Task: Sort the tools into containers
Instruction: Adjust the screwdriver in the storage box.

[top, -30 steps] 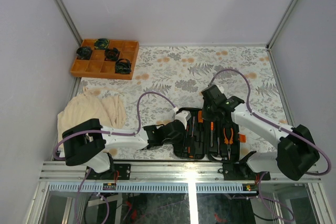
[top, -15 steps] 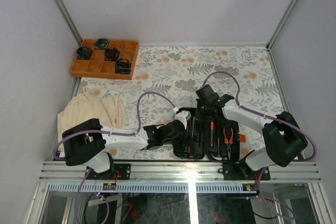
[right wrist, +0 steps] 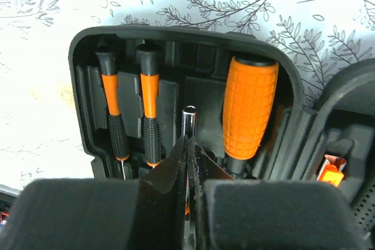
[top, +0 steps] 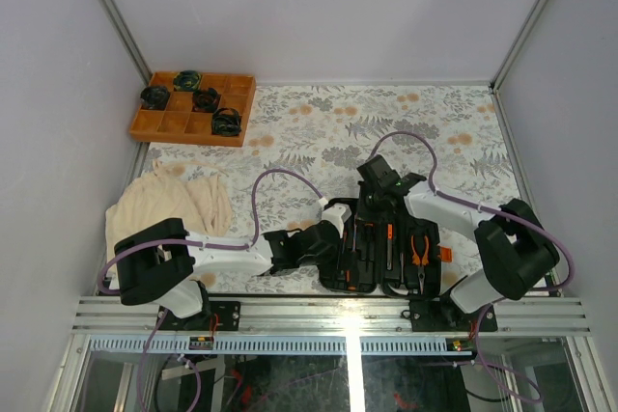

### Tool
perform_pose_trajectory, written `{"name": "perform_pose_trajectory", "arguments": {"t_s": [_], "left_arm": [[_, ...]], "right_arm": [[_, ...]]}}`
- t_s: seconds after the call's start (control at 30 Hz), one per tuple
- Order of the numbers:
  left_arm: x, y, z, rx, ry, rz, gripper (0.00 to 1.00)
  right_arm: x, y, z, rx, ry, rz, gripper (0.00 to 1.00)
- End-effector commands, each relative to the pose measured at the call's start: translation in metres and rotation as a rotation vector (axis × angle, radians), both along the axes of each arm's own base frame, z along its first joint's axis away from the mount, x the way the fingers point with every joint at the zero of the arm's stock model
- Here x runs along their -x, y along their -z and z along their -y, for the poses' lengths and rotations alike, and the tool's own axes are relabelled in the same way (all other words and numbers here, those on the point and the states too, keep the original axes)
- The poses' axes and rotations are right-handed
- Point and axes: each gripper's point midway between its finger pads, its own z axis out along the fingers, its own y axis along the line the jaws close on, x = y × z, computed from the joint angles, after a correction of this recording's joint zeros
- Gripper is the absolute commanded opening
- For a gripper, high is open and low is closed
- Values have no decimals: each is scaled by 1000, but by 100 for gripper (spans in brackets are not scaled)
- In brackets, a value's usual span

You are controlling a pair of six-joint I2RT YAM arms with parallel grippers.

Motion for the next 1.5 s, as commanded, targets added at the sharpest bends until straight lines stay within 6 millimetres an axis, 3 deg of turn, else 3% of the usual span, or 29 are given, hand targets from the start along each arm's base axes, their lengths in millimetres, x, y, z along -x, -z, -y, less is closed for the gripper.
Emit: {"name": "perform_pose_trajectory", "arguments": {"t_s": [0.0, 0.47, 0.97, 1.3, 1.47], "left_arm": [[21, 32, -26, -118, 43, -56, 0], [23, 38, -29, -137, 46, -68, 0], [36, 71, -54, -325, 41, -148, 0], [50, 91, -80, -479, 13, -183, 0], [43, 79, -76, -448, -1, -146, 0]], "right_arm": [[-13, -3, -5, 10, -3, 25, 0], [-1, 33, 23, 212, -27, -99, 0], [27, 77, 40, 322, -73, -263, 0], [34, 89, 41, 332, -83, -302, 0], [19, 67, 37, 302, -69, -210, 0]]}}
